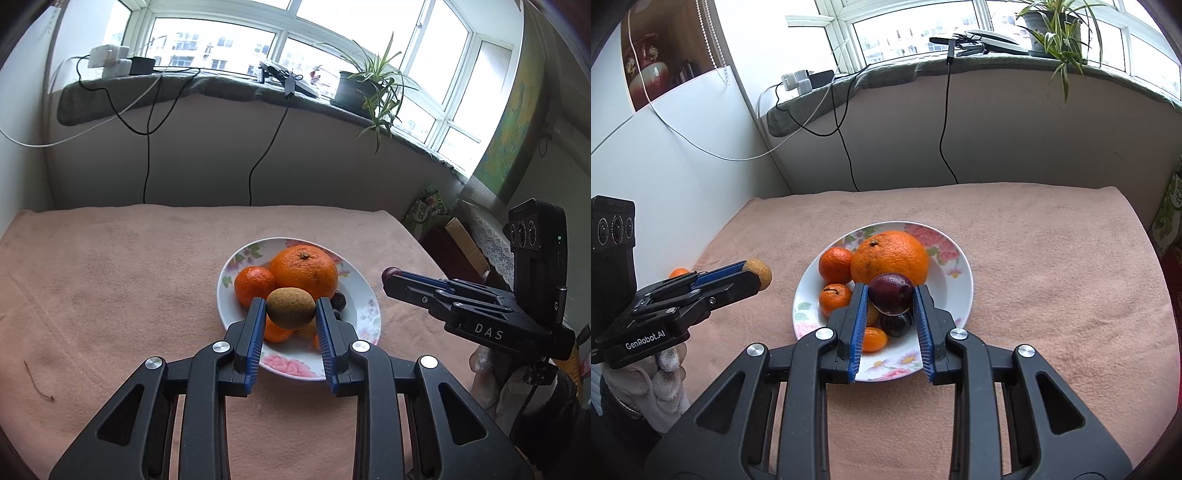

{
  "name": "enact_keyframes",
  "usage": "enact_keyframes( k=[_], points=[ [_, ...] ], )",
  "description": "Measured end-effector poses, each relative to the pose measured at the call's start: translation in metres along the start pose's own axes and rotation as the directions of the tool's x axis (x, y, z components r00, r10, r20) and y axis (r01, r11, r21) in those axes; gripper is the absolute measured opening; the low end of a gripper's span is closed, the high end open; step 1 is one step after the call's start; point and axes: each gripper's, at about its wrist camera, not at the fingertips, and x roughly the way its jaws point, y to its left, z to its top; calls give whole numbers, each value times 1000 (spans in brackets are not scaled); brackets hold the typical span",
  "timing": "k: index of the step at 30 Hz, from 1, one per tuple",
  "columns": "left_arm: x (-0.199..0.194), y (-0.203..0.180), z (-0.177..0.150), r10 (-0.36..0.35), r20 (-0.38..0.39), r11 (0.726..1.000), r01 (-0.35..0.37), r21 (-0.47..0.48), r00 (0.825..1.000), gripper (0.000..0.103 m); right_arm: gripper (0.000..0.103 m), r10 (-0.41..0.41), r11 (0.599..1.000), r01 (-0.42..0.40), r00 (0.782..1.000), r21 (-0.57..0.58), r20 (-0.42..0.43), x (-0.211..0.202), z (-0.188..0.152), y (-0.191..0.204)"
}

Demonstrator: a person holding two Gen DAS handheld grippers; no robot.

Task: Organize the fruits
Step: 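Lower the brown fruit onto the plate with the left gripper while the right gripper lowers the cherry there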

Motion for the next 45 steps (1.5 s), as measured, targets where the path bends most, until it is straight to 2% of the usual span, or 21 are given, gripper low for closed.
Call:
enact_keyframes(
  k=[14, 45],
  points=[
    [24, -13, -4, -1, -54, 1000, 2, 23, 999, 26, 26, -4, 999, 6, 999, 46, -46, 26, -1, -31],
    [41, -19, -2, -11, -96, 999, 15, 44, 995, 26, 27, -17, 999, 20, 997, 35, -81, 48, 0, -33]
  ],
)
